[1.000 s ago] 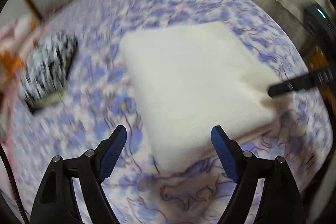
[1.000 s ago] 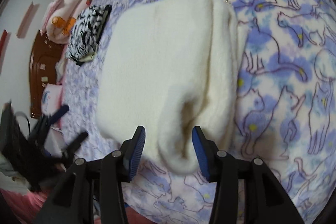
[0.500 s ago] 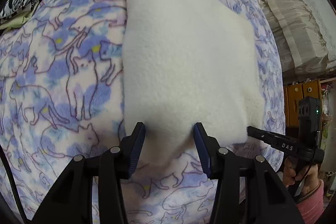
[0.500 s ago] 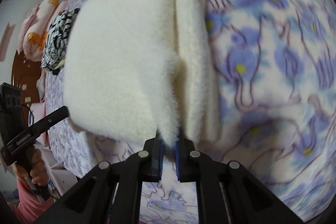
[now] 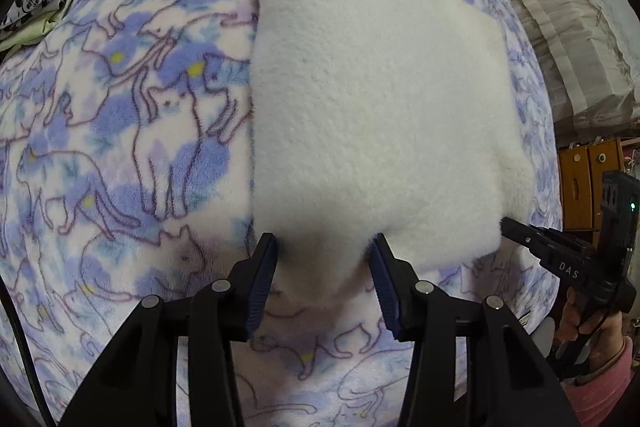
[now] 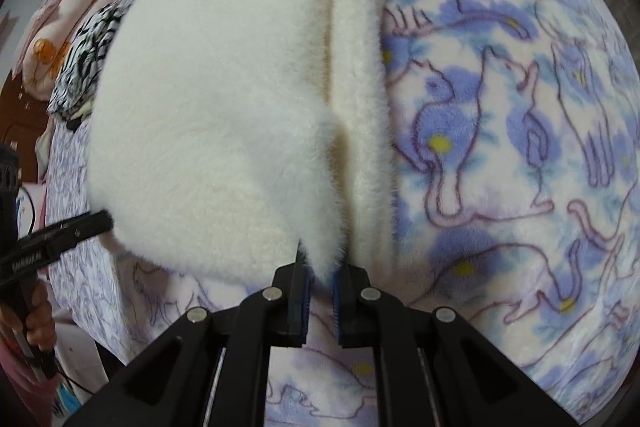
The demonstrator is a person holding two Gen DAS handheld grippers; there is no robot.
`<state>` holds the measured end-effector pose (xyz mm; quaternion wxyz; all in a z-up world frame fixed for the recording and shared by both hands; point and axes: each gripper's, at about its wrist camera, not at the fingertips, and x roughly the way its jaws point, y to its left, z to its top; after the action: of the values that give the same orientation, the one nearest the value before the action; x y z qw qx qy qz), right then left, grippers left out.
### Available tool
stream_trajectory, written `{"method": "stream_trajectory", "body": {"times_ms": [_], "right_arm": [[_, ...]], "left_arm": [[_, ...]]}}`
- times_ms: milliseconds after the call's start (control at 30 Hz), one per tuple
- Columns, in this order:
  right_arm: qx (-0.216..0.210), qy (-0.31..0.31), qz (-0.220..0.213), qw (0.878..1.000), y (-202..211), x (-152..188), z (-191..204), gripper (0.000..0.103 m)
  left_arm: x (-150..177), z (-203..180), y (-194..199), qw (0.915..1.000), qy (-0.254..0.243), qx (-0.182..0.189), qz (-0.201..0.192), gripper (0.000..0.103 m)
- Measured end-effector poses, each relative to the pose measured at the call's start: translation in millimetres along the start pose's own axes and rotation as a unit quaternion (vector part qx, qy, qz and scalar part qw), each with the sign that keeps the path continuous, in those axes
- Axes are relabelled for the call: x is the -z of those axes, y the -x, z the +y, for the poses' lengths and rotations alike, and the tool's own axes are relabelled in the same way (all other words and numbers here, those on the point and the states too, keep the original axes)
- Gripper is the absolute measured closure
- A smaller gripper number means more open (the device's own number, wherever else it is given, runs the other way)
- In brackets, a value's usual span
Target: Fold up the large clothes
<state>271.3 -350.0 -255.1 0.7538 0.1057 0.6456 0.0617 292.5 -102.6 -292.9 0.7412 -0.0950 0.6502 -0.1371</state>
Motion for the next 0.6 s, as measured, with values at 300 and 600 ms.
{"method": "stream_trajectory", "body": {"times_ms": [300,600], "right_arm": [[-0.008,0.088,-0.124,0.988,66.5,21.0,50.3,0.091],[-0.103,0.125,-0.107,0.981,16.6,10.7,96.9,0.103]], "left_arm": [[19.6,-39.8,47.4,0.9971,-0.042,0.05,-0.04,0.078],[-4.1,-69.6,5.2,0.9969,-0.02,0.076,-0.009,0.098]]}}
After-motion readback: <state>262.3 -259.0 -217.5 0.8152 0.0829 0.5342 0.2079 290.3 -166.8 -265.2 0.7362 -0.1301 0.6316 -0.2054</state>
